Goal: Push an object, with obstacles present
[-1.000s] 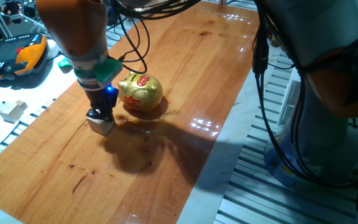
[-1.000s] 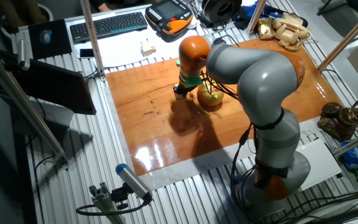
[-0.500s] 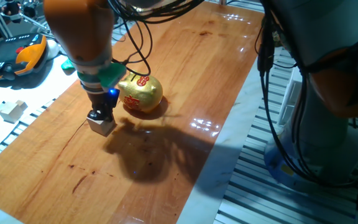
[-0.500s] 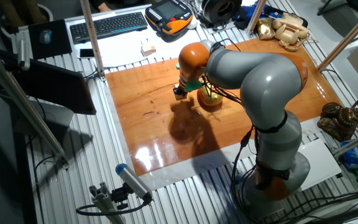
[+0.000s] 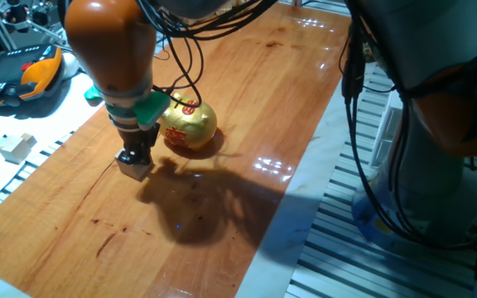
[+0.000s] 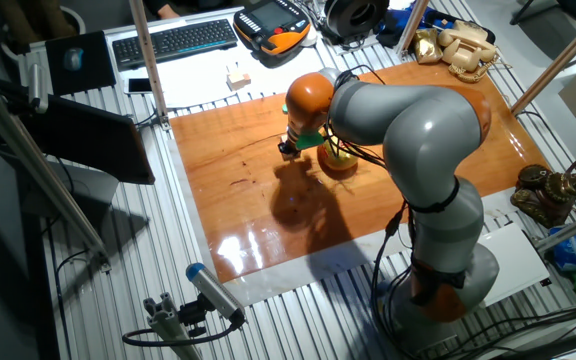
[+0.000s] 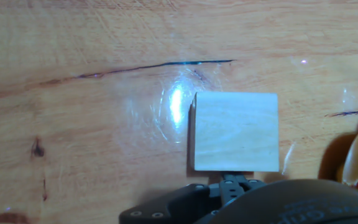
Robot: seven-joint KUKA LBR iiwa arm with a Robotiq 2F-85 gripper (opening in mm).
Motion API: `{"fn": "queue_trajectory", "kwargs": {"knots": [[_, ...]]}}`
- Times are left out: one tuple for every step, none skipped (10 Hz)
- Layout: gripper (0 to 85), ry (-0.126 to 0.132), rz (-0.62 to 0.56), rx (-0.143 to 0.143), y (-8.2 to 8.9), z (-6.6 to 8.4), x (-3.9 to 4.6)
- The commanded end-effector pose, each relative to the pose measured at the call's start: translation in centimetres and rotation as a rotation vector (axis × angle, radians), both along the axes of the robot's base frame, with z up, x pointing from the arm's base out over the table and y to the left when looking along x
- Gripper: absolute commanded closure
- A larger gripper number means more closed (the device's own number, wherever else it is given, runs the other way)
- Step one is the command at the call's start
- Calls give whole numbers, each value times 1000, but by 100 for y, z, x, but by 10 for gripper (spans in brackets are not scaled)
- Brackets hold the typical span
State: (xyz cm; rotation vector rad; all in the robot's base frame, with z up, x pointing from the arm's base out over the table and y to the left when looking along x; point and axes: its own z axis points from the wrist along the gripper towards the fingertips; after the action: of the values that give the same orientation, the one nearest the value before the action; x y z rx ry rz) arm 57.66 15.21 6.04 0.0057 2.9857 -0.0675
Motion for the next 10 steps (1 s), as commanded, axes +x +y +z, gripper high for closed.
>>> {"fn": "queue_trajectory", "kwargs": {"knots": [[850,0,-1,0,-7,0,23],[850,-1,-3,4,-18,9,52],[850,-1,-4,5,-24,19,81],[850,-1,-6,6,-13,26,110],[850,2,-9,6,3,36,147],[850,4,-12,7,12,46,179],[850,5,-14,7,18,54,217],[850,8,-14,5,19,60,258],[850,8,-14,5,17,64,301],[850,8,-12,2,16,63,328]]}}
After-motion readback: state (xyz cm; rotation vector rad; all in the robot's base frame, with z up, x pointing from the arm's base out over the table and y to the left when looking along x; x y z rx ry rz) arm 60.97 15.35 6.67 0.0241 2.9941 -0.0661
